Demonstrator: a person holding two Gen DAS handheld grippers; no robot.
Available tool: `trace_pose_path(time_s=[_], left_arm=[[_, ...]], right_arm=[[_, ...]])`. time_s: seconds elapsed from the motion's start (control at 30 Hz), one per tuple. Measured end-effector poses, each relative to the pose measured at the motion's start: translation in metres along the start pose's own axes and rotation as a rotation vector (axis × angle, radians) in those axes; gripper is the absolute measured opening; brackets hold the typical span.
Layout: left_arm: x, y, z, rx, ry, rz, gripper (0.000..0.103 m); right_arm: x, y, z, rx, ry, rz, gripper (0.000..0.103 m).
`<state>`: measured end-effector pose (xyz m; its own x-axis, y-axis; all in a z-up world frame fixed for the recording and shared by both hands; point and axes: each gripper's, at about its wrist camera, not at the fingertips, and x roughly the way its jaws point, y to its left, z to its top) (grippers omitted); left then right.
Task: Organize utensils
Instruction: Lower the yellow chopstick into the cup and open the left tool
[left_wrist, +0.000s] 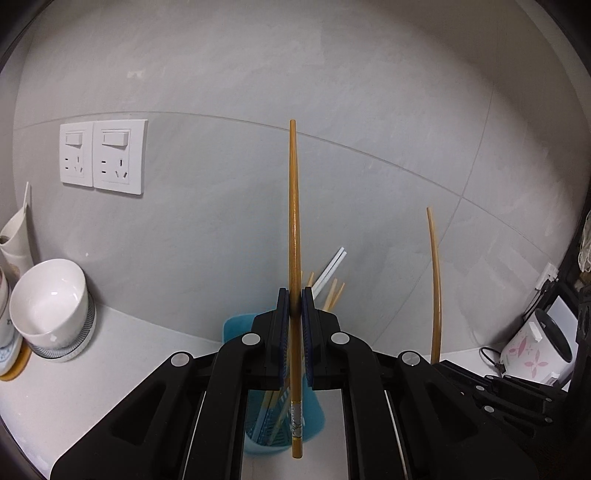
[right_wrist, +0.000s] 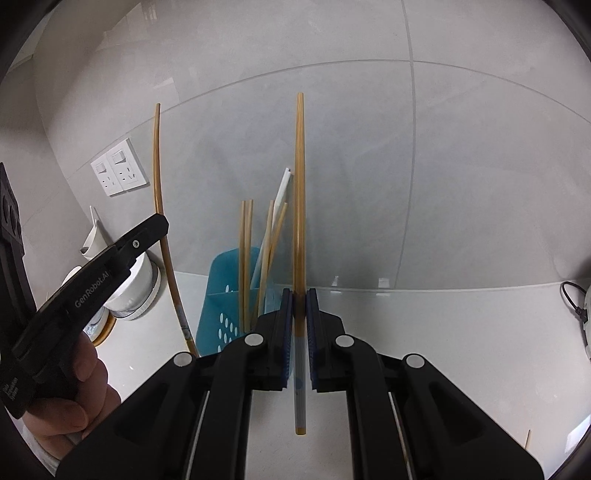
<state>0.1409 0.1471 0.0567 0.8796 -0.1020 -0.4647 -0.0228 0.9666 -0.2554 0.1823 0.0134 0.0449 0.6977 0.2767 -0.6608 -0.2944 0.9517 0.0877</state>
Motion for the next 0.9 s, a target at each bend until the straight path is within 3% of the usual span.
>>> trace_pose_path(time_s=[0.37, 0.9], left_arm=[[0.023, -0.003, -0.015, 0.057, -0.031, 0.017, 0.006], [0.041, -0.004, -0.040, 0.117, 0.073, 0.009, 0.007]], right_arm=[[0.016, -0.004, 0.002, 0.020, 0.006, 0.007, 0.006], [0.031, -0.004, 0.001, 0.037, 0.029, -0.007, 0.006]])
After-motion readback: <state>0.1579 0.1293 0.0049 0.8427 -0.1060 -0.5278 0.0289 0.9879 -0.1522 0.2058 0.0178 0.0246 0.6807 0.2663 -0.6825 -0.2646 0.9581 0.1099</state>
